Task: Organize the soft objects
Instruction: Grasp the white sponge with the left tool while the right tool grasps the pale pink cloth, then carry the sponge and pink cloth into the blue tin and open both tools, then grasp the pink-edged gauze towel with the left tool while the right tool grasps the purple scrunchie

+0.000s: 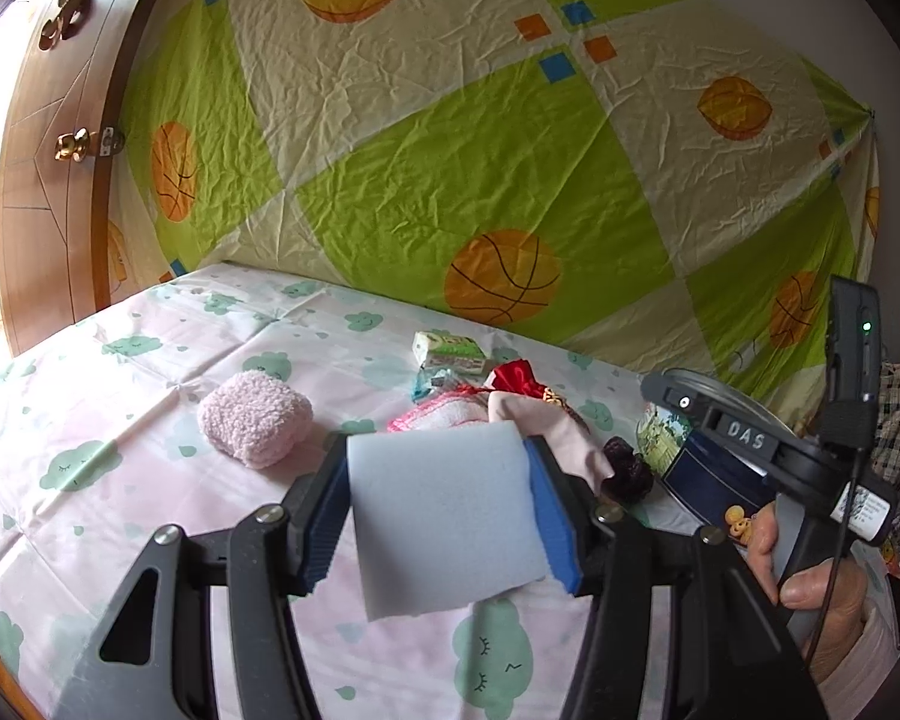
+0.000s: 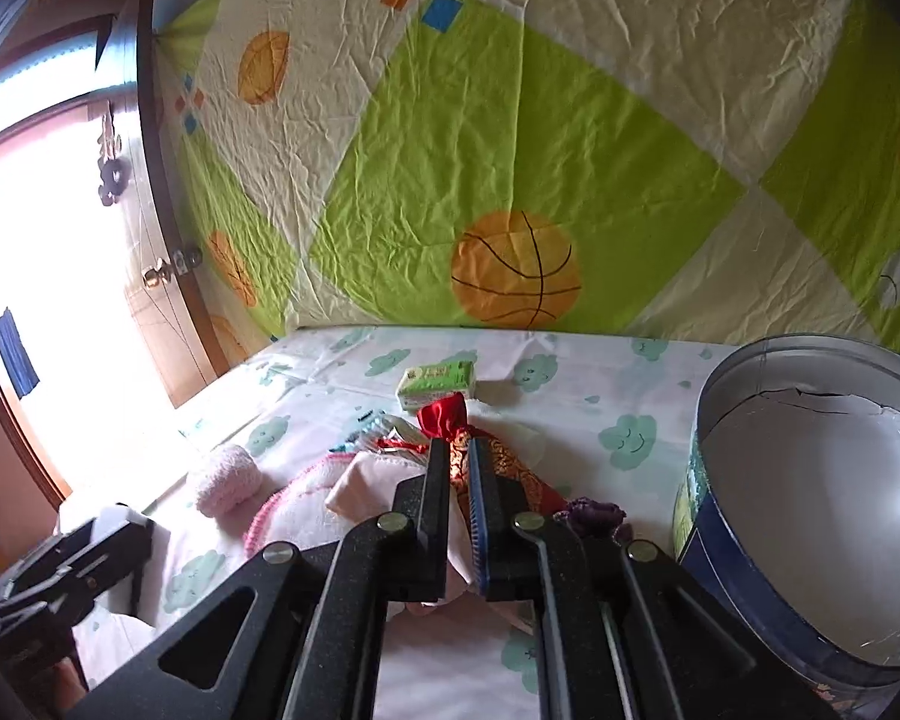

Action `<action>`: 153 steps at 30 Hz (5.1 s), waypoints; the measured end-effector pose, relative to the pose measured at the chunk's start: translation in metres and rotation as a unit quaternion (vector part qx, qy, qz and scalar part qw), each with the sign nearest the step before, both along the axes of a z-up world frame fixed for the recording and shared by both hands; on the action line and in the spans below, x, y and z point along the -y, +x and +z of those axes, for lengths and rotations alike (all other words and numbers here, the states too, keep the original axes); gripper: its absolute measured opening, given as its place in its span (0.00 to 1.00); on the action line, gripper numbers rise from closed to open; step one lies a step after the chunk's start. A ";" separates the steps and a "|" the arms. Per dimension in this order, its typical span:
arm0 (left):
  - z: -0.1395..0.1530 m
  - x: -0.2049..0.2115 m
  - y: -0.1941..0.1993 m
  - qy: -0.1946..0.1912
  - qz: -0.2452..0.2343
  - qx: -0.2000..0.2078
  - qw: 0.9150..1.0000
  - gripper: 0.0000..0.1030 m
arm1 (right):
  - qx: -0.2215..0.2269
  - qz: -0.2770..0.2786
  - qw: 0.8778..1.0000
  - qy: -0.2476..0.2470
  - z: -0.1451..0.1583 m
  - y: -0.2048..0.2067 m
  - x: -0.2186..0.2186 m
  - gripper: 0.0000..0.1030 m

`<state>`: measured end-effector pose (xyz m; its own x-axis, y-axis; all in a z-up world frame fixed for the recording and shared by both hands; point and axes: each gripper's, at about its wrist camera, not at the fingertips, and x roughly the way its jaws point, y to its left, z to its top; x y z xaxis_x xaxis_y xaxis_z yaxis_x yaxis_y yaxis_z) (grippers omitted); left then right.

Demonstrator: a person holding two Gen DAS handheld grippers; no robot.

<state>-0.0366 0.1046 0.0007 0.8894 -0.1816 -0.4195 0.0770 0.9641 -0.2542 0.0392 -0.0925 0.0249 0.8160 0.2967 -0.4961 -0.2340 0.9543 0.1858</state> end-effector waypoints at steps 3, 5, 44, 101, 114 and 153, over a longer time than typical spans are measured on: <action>0.003 0.002 -0.002 0.001 0.003 0.003 1.000 0.55 | -0.056 0.031 0.998 -0.017 -0.020 0.020 -0.015 0.39; 0.003 0.002 -0.003 0.004 0.005 0.002 1.000 0.55 | -0.078 0.039 0.996 -0.023 -0.030 0.026 -0.023 0.40; 0.046 0.138 0.033 0.015 -0.095 0.047 0.994 0.55 | 0.094 -0.115 0.987 0.065 0.059 -0.057 0.196 0.05; 0.019 0.255 0.083 0.074 -0.046 0.071 0.994 1.00 | 0.105 -0.332 0.934 0.084 0.033 -0.070 0.293 0.81; 0.008 0.231 0.071 0.114 -0.002 0.079 0.990 1.00 | 0.131 -0.350 0.924 0.078 0.017 -0.076 0.263 0.81; -0.038 0.057 0.097 0.000 0.106 -0.143 0.984 0.98 | 0.053 -0.190 0.980 0.020 -0.006 -0.072 0.081 0.81</action>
